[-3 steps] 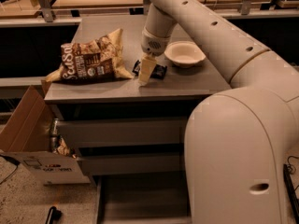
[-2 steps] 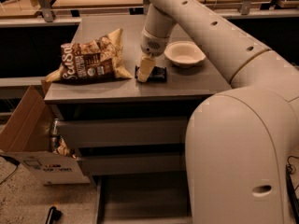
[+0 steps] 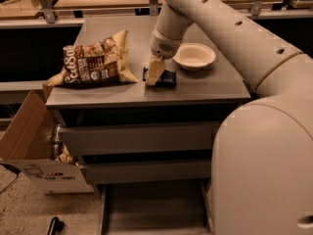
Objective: Place rxbar blueberry into bottom drawer
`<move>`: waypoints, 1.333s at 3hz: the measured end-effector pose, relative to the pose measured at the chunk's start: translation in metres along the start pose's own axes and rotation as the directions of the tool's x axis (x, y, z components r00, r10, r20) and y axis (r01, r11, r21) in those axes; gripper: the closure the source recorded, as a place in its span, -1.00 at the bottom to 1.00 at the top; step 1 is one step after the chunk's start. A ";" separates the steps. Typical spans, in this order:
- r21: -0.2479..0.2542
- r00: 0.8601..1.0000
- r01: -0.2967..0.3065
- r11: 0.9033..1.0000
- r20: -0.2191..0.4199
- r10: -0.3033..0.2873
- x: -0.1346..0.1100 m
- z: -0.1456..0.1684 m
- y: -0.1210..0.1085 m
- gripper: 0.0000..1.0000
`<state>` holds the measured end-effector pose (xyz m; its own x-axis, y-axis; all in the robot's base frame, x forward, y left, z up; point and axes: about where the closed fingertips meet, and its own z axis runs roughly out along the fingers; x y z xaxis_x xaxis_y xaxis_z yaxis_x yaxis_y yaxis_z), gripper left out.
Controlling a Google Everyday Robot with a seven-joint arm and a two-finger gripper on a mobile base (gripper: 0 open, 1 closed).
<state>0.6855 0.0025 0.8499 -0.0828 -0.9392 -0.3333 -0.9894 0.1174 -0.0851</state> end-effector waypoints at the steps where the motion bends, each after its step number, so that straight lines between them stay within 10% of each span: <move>1: 0.036 0.997 -0.028 0.999 0.072 0.025 -0.011 -0.049 0.020 1.00; 2: 0.059 0.990 -0.067 0.996 0.126 0.059 -0.024 -0.092 0.052 1.00; 4: -0.073 0.974 -0.182 0.981 0.124 0.190 -0.017 -0.046 0.140 1.00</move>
Offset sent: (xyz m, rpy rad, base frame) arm -0.1259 0.0041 0.1315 0.1695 -0.0365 -0.1199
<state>0.5430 0.0195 0.8869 -0.2533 -0.8523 -0.4576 -0.9640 0.2621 0.0455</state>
